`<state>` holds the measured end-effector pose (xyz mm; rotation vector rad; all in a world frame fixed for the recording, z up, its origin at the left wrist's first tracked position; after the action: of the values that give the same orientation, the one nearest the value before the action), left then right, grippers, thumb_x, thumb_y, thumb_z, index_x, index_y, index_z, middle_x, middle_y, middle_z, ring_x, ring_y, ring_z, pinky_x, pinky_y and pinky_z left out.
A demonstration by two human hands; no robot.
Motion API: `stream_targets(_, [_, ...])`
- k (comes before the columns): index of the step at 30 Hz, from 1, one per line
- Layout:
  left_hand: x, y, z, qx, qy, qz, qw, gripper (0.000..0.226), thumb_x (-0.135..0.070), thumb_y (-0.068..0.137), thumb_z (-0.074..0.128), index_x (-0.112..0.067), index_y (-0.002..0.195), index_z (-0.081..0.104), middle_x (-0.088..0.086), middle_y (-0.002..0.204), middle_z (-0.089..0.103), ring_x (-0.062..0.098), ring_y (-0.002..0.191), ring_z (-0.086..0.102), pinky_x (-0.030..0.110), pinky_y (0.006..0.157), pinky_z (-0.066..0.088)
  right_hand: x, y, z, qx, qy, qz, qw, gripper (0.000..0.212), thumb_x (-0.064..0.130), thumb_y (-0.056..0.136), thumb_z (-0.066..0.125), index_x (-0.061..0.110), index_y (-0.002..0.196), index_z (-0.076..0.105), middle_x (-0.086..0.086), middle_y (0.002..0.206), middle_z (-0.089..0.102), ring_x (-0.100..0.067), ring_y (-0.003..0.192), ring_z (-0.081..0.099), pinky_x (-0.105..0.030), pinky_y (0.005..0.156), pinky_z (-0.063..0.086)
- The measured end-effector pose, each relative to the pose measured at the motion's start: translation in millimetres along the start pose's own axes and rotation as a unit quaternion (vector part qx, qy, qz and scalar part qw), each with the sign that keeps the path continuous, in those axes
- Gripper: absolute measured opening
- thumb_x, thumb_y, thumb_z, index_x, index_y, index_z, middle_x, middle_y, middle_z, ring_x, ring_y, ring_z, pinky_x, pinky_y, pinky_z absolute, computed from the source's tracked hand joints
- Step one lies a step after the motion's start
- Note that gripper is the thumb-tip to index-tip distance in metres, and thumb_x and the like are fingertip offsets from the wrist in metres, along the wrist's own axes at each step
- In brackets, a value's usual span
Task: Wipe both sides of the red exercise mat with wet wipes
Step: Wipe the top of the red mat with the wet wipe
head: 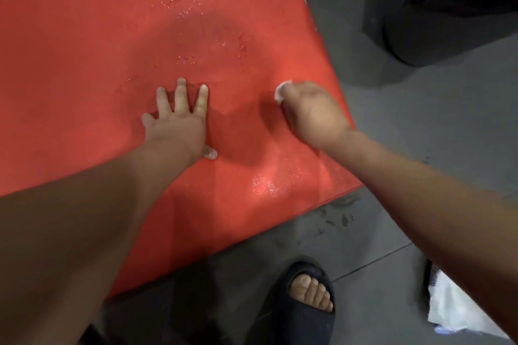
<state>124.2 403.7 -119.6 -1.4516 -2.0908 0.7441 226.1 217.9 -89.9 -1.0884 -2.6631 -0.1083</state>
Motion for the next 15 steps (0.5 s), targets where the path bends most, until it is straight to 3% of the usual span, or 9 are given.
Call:
stream_targets(2, [-0.5,-0.1,-1.0,0.001,0.000,-0.002,1.000,0.135,-0.062,0.072,0.081,-0.039,0.156,-0.021,0.001,0.165,-0.028,0.038,0.153,-0.014,0.063,0.116,0.024,-18.3,3.6,-12.1,-0.036,0.000,0.082,0.996,0.018,0.009,0.087,0.047,0.010,0.099,0.061,-0.015,0.083,0.065,-0.038,0.077,0.059,-0.041,0.070,0.043])
stream_targets(3, [-0.5,0.0,-1.0,0.004,-0.001,-0.003,1.000,0.135,-0.062,0.072,0.081,-0.039,0.156,-0.022,0.001,0.165,-0.028,0.038,0.153,-0.014,0.064,0.116,0.023,-7.9,0.7,-10.5,-0.037,0.013,0.081,0.996,0.019,0.007,0.086,0.048,0.008,0.098,0.062,-0.015,0.083,0.065,-0.038,0.076,0.060,-0.041,0.070,0.042])
stream_targets(6, [-0.1,0.2,0.5,0.006,-0.001,-0.003,1.000,0.134,-0.061,0.073,0.081,-0.038,0.156,-0.022,0.002,0.164,-0.029,0.039,0.153,-0.015,0.064,0.116,0.022,64.7,-30.1,13.0,0.033,0.082,-0.066,0.994,0.023,0.011,0.091,0.041,0.007,0.098,0.063,-0.012,0.088,0.064,-0.034,0.076,0.057,-0.041,0.072,0.044])
stream_targets(8, [0.0,-0.1,1.6,0.008,-0.002,-0.002,1.000,0.135,-0.061,0.073,0.081,-0.038,0.156,-0.023,0.001,0.164,-0.029,0.039,0.153,-0.016,0.065,0.116,0.022,79.7,-50.6,22.9,0.078,0.046,-0.134,0.987,0.026,0.015,0.095,0.039,0.007,0.103,0.062,-0.008,0.092,0.064,-0.031,0.075,0.055,-0.040,0.074,0.046])
stream_targets(11, [-0.5,0.4,1.4,0.009,-0.003,-0.003,1.000,0.135,-0.061,0.073,0.081,-0.039,0.156,-0.023,0.000,0.164,-0.030,0.038,0.153,-0.016,0.064,0.116,0.021,19.5,-36.5,6.0,0.019,-0.018,-0.007,1.000,0.021,0.012,0.091,0.051,0.007,0.110,0.061,-0.011,0.083,0.063,-0.035,0.076,0.058,-0.043,0.071,0.046])
stream_targets(13, [-0.7,0.8,0.8,0.008,-0.005,-0.005,1.000,0.135,-0.061,0.073,0.082,-0.039,0.156,-0.023,0.000,0.164,-0.030,0.038,0.153,-0.017,0.065,0.116,0.021,-17.6,-34.0,-8.1,-0.022,-0.024,0.100,0.994,0.019,0.013,0.092,0.048,0.007,0.107,0.059,-0.014,0.082,0.064,-0.038,0.075,0.058,-0.044,0.069,0.044])
stream_targets(15, [-0.7,0.8,0.7,0.008,-0.008,-0.007,1.000,0.136,-0.060,0.072,0.082,-0.039,0.156,-0.023,0.000,0.164,-0.030,0.038,0.153,-0.017,0.065,0.117,0.021,-2.6,-42.5,-4.1,-0.026,-0.008,0.106,0.994,0.024,0.015,0.093,0.045,0.004,0.108,0.059,-0.014,0.083,0.065,-0.038,0.076,0.059,-0.044,0.069,0.045])
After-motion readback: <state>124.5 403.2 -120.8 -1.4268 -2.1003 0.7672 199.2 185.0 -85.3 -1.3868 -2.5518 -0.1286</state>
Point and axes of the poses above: each hand's wrist, its own y-axis towards the middle knuckle, its own z-axis out of the palm, x = y × z, the point moved 10 cm from there along y, towards the middle knuckle
